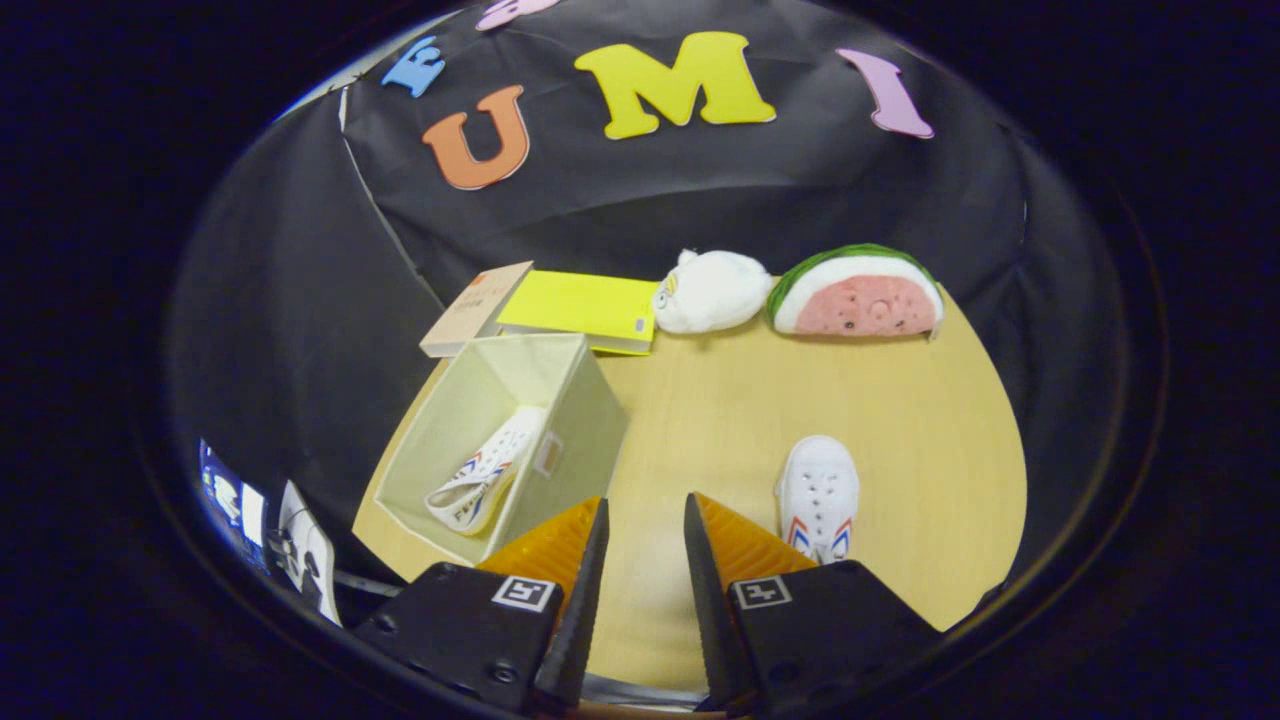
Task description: Open the storage box then place both shoes into the box .Put the left shoe in first, then the right shoe, with the right side of both shoes facing outward in a uniform manner.
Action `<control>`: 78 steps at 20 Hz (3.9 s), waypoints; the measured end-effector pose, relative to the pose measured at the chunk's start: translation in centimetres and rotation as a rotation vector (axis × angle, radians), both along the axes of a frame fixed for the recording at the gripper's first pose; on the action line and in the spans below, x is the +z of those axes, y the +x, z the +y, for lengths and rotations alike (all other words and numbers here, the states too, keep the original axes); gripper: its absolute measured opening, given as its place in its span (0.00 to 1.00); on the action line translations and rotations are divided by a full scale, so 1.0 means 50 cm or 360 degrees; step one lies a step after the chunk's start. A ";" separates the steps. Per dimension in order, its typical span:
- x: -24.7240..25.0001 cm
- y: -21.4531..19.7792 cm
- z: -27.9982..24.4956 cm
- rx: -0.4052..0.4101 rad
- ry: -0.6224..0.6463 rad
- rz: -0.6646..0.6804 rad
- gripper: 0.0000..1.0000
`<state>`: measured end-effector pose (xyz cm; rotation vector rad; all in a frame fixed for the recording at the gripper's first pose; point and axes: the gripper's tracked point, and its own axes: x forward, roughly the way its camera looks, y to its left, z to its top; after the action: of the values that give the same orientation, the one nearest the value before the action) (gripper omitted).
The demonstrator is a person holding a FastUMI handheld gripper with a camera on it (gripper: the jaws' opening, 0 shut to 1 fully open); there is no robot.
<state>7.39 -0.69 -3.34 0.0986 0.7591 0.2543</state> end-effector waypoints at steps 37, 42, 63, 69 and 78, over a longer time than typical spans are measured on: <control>-0.364 0.061 -0.293 -0.0141 -0.0254 0.0555 0.87; -0.362 0.063 -0.261 -0.0139 -0.0084 0.0610 0.37; -0.045 -0.011 -0.070 -0.0210 0.0202 0.0209 0.06; 0.026 0.001 0.069 -0.0129 0.0168 0.0181 0.06; 0.010 0.034 0.286 -0.0027 0.0127 0.0186 0.06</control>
<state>9.08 13.59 -2.82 0.1966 0.8642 0.2642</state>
